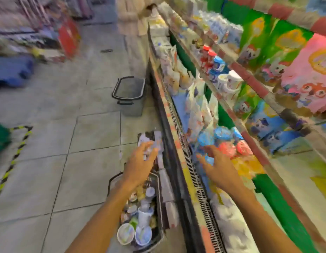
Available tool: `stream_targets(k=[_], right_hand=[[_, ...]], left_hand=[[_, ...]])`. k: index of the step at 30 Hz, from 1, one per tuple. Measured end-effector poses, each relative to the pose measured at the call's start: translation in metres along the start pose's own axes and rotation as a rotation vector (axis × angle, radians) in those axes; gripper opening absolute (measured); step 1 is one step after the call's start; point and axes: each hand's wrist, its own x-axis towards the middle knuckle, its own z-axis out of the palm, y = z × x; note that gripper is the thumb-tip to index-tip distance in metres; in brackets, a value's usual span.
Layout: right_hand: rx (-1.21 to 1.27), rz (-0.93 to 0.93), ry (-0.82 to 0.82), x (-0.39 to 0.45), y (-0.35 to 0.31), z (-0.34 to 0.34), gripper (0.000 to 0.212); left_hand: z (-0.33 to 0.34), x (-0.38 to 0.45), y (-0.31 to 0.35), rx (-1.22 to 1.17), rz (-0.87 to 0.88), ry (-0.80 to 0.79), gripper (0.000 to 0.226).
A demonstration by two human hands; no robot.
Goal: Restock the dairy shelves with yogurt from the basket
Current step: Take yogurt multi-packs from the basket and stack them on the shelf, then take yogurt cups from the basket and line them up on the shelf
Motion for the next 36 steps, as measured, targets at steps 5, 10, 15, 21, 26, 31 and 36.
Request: stream_targets(k=[5, 10, 15, 21, 26, 31, 36], right_hand=[[0.004, -0.046, -0.198, -0.013, -0.03, 0.071, 0.045], [-0.046, 0.001, -0.339, -0.026, -0.038, 0.146, 0.04], [-0.104, 0.129, -0.472, -0.041, -0.021, 0.232, 0.046], [-0.202, 0.295, -0.644, -0.045, 0.036, 0.343, 0.053], [-0.298, 0.381, -0.738, -0.023, 0.107, 0.45, 0.058], [-0.271, 0.455, -0.841, -0.003, 0.183, 0.552, 0.047], [-0.114, 0.684, -0.743, 0.005, 0.244, 0.626, 0.055]], left_hand=[[-0.044, -0.042, -0.067, 0.016, -0.141, 0.079, 0.029], [-0.064, -0.072, -0.153, -0.016, -0.334, 0.088, 0.025], [-0.064, -0.092, -0.257, 0.022, -0.539, 0.03, 0.03], [-0.029, -0.092, -0.382, 0.131, -0.712, -0.142, 0.04], [0.033, -0.068, -0.493, 0.226, -0.783, -0.26, 0.05], [0.103, -0.05, -0.592, 0.244, -0.857, -0.377, 0.055], [0.155, -0.045, -0.673, 0.211, -0.988, -0.38, 0.062]])
